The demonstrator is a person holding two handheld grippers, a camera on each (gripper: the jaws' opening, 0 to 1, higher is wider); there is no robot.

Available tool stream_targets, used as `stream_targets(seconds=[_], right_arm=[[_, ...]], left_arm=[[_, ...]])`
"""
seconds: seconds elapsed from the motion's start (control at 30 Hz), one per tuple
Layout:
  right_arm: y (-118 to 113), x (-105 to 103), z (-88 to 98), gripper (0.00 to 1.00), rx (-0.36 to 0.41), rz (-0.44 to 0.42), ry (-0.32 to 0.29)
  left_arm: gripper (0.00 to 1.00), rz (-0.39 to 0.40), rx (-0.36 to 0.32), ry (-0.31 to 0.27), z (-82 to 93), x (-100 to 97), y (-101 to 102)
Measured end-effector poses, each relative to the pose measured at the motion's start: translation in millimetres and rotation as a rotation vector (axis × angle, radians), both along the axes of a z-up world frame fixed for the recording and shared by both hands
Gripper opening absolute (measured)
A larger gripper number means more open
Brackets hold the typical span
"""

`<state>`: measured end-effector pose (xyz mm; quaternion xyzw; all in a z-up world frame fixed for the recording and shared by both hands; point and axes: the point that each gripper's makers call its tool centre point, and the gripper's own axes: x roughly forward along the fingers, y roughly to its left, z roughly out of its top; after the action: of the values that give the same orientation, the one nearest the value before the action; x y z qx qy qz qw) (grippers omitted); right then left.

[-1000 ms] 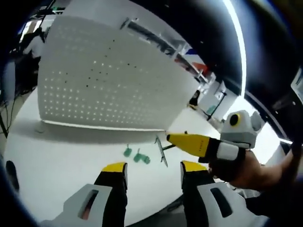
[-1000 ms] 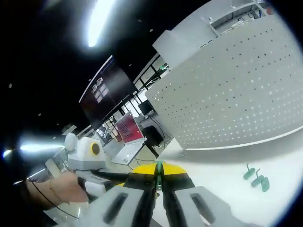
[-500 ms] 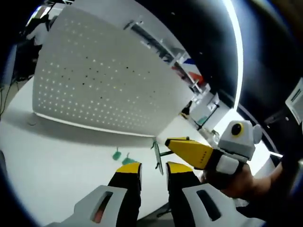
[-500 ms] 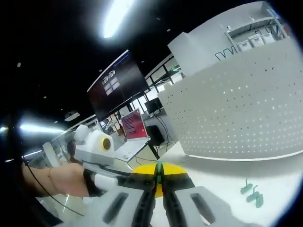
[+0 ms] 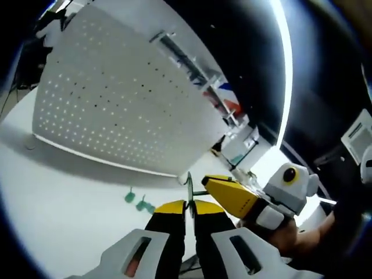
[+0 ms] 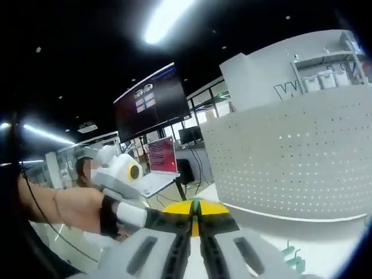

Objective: Insert the hook assembly into the mounting plate slot until the hook locks in place.

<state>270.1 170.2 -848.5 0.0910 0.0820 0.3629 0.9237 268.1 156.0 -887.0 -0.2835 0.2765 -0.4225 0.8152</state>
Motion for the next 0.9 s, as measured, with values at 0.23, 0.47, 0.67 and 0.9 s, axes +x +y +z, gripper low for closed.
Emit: stream_targets(seconds=[0.23, 0.47, 0.67, 0.9], right_arm=[[1.4, -0.8, -0.6, 0.01, -0.037, 0.0, -0.022], [-1.4, -0.8, -3.7, 0.01, -0.016, -0.011, 0.019], [-7.5, 0.7, 3.1, 0.08, 0.017, -0.004, 0.05], [-13.8, -3.5, 4.3, 0.11, 0.096, 0.019, 0.15]], left_arm=[[0.02, 0.009, 0.012, -0.003, -0.7, -0.9, 0.1], [0.01, -0.006, 0.097, -0.041, -0.4, -1.5, -0.7], [0.01, 0.066, 0.162, -0.106, -0.1, 9.0, 10.1], [0.01, 0.061, 0.256, -0.201, 1.9, 7.7, 13.4]])
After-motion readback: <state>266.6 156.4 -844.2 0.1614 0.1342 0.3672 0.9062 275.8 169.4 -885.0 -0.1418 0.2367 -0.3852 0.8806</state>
